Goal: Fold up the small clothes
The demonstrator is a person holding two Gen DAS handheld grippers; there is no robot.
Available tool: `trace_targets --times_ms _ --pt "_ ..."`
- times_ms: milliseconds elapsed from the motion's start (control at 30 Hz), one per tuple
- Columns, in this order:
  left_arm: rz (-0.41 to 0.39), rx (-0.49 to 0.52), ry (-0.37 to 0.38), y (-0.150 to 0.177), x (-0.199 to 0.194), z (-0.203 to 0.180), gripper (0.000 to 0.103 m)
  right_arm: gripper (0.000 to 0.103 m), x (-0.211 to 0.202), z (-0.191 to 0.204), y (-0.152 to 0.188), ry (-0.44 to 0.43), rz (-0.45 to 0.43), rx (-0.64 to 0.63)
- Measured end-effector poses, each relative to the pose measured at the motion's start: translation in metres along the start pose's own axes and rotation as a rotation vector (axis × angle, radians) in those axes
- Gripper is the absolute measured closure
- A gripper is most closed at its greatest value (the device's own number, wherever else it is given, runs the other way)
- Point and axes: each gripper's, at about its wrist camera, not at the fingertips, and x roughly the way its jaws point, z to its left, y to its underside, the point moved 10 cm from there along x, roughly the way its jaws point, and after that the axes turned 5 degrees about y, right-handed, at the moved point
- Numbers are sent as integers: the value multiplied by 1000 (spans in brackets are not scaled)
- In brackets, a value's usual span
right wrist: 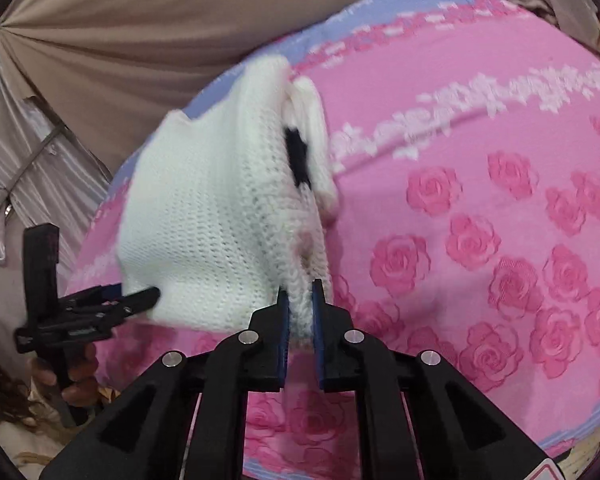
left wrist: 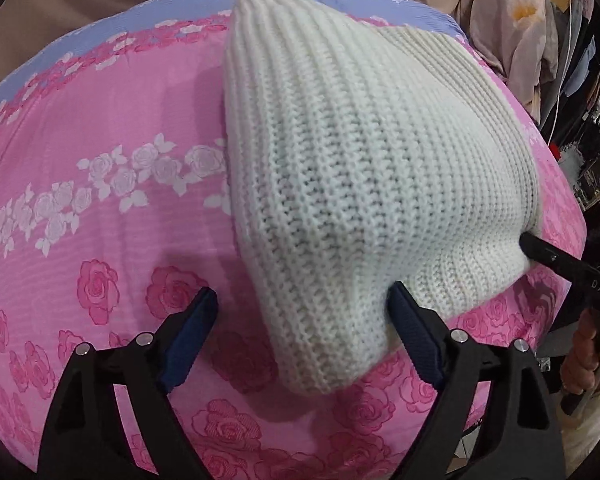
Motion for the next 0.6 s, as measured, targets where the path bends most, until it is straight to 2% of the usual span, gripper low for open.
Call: trace_targets --times_ms 133,233,300,433,500,600 --pt "-16 9 -4 -5 -13 -5 21 88 -13 7 -10 30 5 -29" --pt "-83 23 1 -17 -37 -13 22 71 -35 20 -30 41 -64 -70" --pt "-144 29 22 -32 -57 -19 22 54 -46 27 -49 49 -127 -88" --pt "-237 58 1 -68 -72 -32 19 52 -30 44 -96 41 -161 -120" --pt "-252 71 -16 -85 -65 -38 19 52 -4 47 -111 53 -137 -113" --pt "-234 69 -64 -98 -44 -35 19 52 43 41 -127 97 -54 -98"
